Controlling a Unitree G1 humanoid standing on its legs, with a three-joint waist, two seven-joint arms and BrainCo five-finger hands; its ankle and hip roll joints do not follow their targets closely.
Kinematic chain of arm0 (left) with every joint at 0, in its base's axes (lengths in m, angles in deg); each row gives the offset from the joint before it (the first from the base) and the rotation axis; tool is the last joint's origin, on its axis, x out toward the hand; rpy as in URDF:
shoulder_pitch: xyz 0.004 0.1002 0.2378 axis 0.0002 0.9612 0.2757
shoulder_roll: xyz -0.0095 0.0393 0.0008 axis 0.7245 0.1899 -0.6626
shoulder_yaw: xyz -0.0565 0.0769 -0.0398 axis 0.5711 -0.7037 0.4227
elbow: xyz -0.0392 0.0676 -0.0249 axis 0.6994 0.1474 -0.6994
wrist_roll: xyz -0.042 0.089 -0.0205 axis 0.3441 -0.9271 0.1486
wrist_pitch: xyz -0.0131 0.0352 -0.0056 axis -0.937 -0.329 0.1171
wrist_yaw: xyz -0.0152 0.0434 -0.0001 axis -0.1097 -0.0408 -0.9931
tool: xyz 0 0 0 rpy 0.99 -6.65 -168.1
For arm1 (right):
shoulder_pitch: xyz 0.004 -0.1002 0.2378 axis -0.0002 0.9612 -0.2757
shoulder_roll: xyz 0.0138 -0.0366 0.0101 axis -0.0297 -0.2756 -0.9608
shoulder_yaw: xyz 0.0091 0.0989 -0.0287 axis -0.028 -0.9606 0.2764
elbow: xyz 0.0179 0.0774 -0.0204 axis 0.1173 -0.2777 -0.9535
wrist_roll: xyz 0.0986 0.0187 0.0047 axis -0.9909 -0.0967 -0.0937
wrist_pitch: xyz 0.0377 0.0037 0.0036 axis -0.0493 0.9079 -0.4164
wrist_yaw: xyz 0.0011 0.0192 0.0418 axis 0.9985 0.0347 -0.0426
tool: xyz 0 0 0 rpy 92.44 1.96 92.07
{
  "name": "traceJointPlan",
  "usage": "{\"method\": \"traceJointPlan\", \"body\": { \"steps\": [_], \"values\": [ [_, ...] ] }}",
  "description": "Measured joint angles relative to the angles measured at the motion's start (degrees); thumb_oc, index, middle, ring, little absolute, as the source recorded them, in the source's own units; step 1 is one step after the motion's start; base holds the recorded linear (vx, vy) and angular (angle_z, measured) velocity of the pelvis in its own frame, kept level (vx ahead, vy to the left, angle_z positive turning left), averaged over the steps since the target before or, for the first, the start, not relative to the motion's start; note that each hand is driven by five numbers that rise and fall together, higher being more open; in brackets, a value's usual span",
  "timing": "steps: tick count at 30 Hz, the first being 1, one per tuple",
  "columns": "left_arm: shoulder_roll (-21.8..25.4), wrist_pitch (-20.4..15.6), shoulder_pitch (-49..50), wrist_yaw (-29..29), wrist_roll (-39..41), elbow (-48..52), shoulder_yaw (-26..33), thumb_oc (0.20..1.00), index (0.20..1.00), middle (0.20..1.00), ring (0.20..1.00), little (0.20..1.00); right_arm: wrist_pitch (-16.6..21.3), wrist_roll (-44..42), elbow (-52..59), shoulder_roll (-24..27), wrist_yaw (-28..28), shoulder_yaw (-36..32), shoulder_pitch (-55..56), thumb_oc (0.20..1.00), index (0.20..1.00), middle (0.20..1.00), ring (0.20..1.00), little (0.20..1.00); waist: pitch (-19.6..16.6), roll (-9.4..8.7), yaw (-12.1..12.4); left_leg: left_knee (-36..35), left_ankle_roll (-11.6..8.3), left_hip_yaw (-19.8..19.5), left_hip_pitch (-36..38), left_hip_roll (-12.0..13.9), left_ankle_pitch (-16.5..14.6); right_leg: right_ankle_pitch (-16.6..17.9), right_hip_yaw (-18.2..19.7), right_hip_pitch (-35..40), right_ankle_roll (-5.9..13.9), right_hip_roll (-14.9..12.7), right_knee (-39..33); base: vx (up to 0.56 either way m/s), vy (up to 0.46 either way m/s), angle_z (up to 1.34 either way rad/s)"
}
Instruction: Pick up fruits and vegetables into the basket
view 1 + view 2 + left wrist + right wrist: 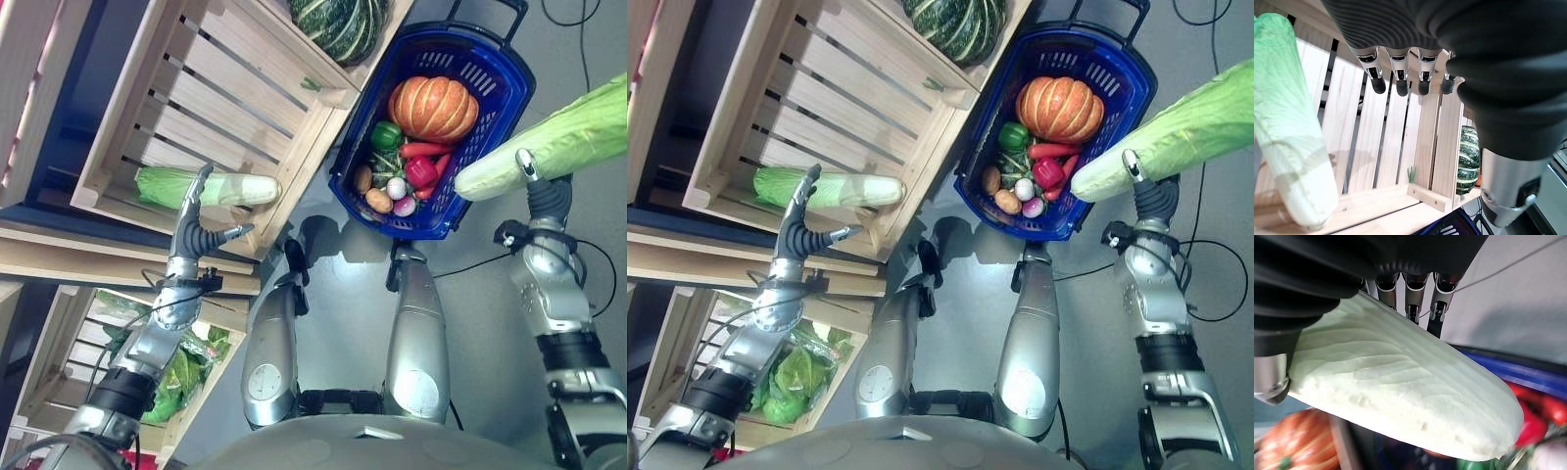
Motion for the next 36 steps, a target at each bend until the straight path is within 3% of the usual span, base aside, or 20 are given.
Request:
{"method": "traceJointPlan", "body": {
  "steps": [7, 17, 20, 27, 31, 32, 33, 36],
  "values": [
    [3.61, 1.62, -3.77, -4.76, -4.40, 2.87, -0.34, 1.000, 1.000, 1.000, 1.000, 1.000, -5.60, -1.78, -12.11, 1.32, 2.96, 2.66, -10.15, 0.200, 0.200, 0.200, 0.200, 0.200, -0.17, 0.21, 2.08, 1.73, -0.31, -1.04, -4.38, -1.08, 0.50, -2.16, 0.70, -5.67, -0.61, -1.61, 5.22, -0.01, -0.017, 0.11],
    [7.45, 5.00, -12.03, -10.27, -8.87, 4.17, -2.73, 1.000, 1.000, 1.000, 1.000, 1.000, -6.85, -5.40, -29.10, 3.73, 7.98, 8.56, -25.50, 0.200, 0.200, 0.200, 0.200, 0.200, -0.52, 0.76, 5.11, 6.25, -0.71, -2.53, -11.52, -1.67, 0.00, -3.67, 0.82, -12.26, -1.20, -2.86, 10.21, 0.02, -0.016, 0.08],
    [8.20, 5.22, -13.57, -11.63, -9.32, 4.11, -3.51, 1.000, 1.000, 1.000, 1.000, 1.000, -6.86, -7.44, -29.61, 3.53, 10.14, 9.60, -25.87, 0.200, 0.200, 0.200, 0.200, 0.200, -0.52, 0.75, 6.10, 8.02, -0.72, -3.19, -13.41, -1.62, -0.62, -3.97, 0.80, -13.64, -1.45, -2.98, 11.37, 0.02, -0.014, 0.07],
    [8.25, 5.25, -14.45, -13.22, -11.51, 4.05, -3.99, 1.000, 1.000, 1.000, 1.000, 1.000, -7.24, -9.61, -35.73, 3.24, 12.92, 11.46, -27.41, 0.200, 0.200, 0.200, 0.200, 0.200, -0.52, 0.76, 6.32, 9.37, -0.62, -3.98, -14.88, -1.60, -1.00, -4.37, 0.85, -14.40, -1.47, -2.93, 11.90, 0.01, -0.017, 0.04],
    [8.71, 5.25, -15.98, -13.67, -13.73, 3.46, -4.06, 1.000, 1.000, 1.000, 1.000, 1.000, -9.59, -10.13, -42.85, 3.12, 15.51, 11.50, -29.51, 0.200, 0.200, 0.200, 0.200, 0.200, -0.52, 0.76, 6.55, 10.38, -0.66, -4.35, -16.17, -1.59, -1.03, -4.24, 0.99, -15.21, -1.29, -2.76, 12.22, 0.01, -0.008, 0.02],
    [9.21, 5.29, -16.33, -13.79, -13.77, 3.44, -4.15, 1.000, 1.000, 1.000, 1.000, 1.000, -9.79, -10.40, -43.39, 3.12, 15.99, 11.52, -29.50, 0.504, 0.504, 0.504, 0.504, 0.504, -0.52, 0.76, 6.54, 10.47, -0.68, -4.42, -16.33, -1.59, -1.06, -4.23, 0.94, -15.24, -1.29, -2.76, 12.21, 0.00, 0.000, 0.00],
    [9.64, 5.36, -16.66, -13.89, -13.80, 3.39, -4.35, 1.000, 1.000, 1.000, 1.000, 1.000, -9.78, -10.65, -43.80, 3.12, 16.18, 11.53, -29.56, 1.000, 1.000, 1.000, 1.000, 1.000, -0.52, 0.76, 6.55, 10.53, -0.68, -4.45, -16.42, -1.59, -1.06, -4.23, 0.95, -15.27, -1.29, -2.76, 12.22, 0.00, 0.000, 0.00],
    [12.31, 6.34, -18.32, -14.74, -14.94, 3.02, -5.43, 1.000, 1.000, 1.000, 1.000, 1.000, -9.54, -11.17, -45.21, 3.11, 16.36, 11.55, -29.68, 1.000, 1.000, 1.000, 1.000, 1.000, -0.52, 0.76, 6.73, 10.73, -0.65, -4.53, -16.55, -1.63, -1.08, -4.22, 1.01, -15.28, -1.28, -2.76, 12.34, 0.00, 0.000, 0.00]
  ]
}}
